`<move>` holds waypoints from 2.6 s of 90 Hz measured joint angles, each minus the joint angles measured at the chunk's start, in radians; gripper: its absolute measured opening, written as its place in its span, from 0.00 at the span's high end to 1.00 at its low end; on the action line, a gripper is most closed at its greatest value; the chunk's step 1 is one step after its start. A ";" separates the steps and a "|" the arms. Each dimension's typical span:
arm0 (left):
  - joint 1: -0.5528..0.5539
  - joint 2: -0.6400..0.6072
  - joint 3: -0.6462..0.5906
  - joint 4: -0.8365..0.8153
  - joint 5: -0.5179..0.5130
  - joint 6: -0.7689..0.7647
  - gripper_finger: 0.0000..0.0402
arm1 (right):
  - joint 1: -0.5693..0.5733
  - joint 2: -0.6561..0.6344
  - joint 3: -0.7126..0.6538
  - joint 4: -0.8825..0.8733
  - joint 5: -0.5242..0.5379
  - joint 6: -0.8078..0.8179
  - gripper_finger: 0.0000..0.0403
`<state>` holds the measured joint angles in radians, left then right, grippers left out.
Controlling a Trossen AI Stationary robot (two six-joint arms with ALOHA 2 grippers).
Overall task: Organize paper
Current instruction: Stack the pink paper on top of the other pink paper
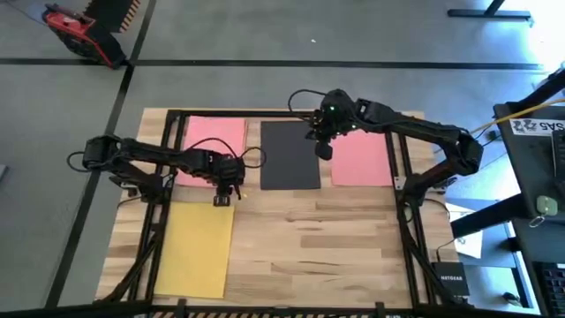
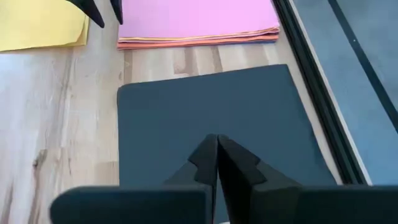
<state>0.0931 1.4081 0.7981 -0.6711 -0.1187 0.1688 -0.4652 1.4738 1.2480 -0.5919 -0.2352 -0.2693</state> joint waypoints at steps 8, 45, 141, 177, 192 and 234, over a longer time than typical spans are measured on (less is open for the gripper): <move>-0.003 0.011 -0.010 0.007 0.001 0.047 0.66 | 0.000 0.000 0.000 0.000 0.006 -0.001 1.00; 0.001 0.068 -0.070 0.056 -0.023 0.096 0.66 | 0.000 0.000 0.000 0.000 0.011 -0.002 1.00; -0.039 0.137 0.111 -0.119 -0.080 0.090 1.00 | 0.000 0.000 0.001 -0.003 0.044 -0.018 1.00; 0.019 0.048 0.218 -0.154 -0.037 -0.008 1.00 | 0.000 -0.006 0.001 -0.009 -0.014 -0.021 1.00; 0.058 0.010 0.272 -0.152 -0.037 -0.036 1.00 | 0.013 0.017 0.001 0.060 -0.165 -0.005 0.99; 0.127 0.002 0.338 -0.195 0.012 -0.027 1.00 | 0.188 0.226 0.001 0.434 -0.186 -0.144 0.76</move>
<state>0.2197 1.4097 1.1356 -0.8657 -0.1070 0.1413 -0.2771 1.6996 1.2491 -0.1577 -0.4210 -0.4129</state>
